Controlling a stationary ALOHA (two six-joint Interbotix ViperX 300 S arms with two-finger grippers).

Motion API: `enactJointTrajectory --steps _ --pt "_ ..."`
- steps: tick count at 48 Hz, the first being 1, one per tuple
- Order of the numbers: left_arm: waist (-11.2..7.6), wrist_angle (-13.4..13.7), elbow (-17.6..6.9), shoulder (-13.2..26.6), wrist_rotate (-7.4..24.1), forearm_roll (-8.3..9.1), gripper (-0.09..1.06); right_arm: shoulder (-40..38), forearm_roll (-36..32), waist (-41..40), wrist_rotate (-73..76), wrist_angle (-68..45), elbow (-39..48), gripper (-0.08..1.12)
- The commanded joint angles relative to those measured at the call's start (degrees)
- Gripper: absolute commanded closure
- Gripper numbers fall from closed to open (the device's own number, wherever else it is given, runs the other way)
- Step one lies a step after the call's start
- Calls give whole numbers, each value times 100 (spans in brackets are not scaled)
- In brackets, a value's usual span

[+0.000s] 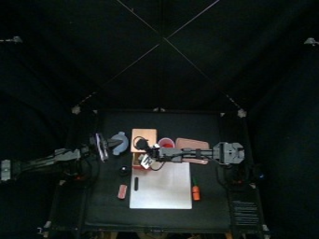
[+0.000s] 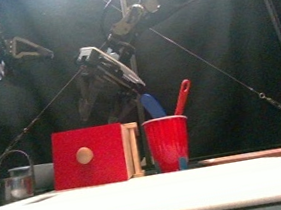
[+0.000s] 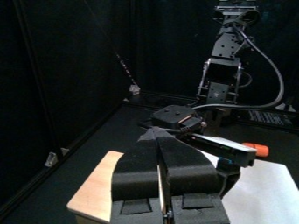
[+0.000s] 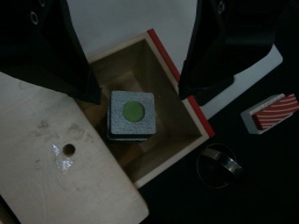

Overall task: Place sushi on board then cut the sushi with the knife then place the pieces on the plate
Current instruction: Place the sushi on the board

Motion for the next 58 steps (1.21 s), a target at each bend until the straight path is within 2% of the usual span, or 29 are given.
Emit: enactJointTrajectory --steps 1,8,17,35,50,58 --pt "0 -44 -62 -44 9 26 90 -88 -18 -35 -18 -18 -193 5" --pt "9 -44 -35 -176 9 97 90 -26 -26 -44 -18 -18 -211 5" --pt "0 -44 9 -299 9 105 90 44 -44 -53 -9 -18 -220 6" --pt "0 -44 -35 -299 0 105 90 255 -44 -114 0 -18 -360 6" --pt "-79 -44 -9 -308 0 105 90 334 -53 -167 -9 -9 -475 6" --pt "-79 -44 -18 -308 0 105 90 343 -70 -185 0 62 -510 13"
